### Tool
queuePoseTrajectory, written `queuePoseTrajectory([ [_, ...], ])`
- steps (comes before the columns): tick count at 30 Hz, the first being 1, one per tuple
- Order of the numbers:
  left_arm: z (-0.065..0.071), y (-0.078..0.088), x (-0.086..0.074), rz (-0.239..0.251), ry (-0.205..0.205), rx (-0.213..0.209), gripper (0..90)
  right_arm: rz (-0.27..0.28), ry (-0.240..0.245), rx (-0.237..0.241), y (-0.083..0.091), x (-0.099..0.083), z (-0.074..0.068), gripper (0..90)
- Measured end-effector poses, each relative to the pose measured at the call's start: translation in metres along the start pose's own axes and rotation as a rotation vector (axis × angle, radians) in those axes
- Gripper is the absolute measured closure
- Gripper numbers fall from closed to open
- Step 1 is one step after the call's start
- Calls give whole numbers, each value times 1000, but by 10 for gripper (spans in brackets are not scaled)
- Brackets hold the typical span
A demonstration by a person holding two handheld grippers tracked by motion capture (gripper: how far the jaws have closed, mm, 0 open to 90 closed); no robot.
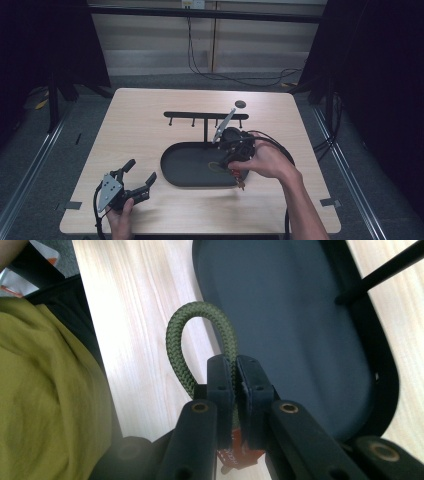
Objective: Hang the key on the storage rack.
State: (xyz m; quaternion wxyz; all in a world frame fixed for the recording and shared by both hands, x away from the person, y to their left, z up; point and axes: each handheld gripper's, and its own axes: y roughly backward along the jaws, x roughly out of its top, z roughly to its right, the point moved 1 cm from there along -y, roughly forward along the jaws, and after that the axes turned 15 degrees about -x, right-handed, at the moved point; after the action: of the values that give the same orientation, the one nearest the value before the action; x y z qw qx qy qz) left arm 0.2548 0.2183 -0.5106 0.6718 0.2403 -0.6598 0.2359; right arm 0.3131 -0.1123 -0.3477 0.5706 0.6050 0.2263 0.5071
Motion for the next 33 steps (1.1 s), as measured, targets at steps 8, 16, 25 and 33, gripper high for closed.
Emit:
queuePoseTrajectory([
  [8,0,0,0,1,0,0,158,-6,-10,-3,6,15,12,853],
  [16,0,0,0,0,0,-4,157,-22,-10,-9,8,26,26,853],
  [25,0,0,0,-1,1,-4,158,-20,5,-22,16,36,37,853],
  [33,0,0,0,0,0,-4,157,-5,-13,-35,25,40,48,853],
])
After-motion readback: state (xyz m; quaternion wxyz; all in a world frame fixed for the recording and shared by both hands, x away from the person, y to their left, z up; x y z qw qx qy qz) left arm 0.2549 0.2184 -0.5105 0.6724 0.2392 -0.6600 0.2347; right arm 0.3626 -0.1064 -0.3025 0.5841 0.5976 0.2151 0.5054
